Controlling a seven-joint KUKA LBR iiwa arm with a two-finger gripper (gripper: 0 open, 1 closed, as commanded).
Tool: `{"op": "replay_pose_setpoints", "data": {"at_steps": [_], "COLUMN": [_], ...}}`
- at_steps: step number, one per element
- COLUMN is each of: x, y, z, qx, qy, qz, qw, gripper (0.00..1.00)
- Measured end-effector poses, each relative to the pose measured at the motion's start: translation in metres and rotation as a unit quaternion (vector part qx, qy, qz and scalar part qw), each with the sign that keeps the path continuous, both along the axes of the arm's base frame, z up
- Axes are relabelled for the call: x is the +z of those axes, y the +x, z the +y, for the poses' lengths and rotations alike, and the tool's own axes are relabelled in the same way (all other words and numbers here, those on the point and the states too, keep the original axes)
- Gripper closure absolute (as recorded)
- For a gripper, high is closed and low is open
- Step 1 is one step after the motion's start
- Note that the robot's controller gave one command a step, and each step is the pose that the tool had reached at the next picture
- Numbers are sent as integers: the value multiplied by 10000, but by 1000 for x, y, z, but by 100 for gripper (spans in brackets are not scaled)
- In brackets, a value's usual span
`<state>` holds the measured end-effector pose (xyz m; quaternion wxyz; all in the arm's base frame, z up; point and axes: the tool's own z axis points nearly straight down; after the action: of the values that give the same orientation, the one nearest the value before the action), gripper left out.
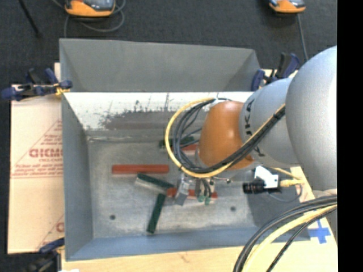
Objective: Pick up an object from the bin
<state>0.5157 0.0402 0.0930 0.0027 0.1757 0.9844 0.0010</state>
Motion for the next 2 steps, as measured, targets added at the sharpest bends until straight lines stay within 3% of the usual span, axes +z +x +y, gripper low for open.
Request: {"op": "replay_pose_setpoints", "data": {"at_steps": [1,2], "x": [44,52], "y": [2,3], "z": [-1,-1], "qx": [33,60], "qy": [1,0], "qz": [-6,5], "qw": [10000,10000], "gripper": [100,100]}}
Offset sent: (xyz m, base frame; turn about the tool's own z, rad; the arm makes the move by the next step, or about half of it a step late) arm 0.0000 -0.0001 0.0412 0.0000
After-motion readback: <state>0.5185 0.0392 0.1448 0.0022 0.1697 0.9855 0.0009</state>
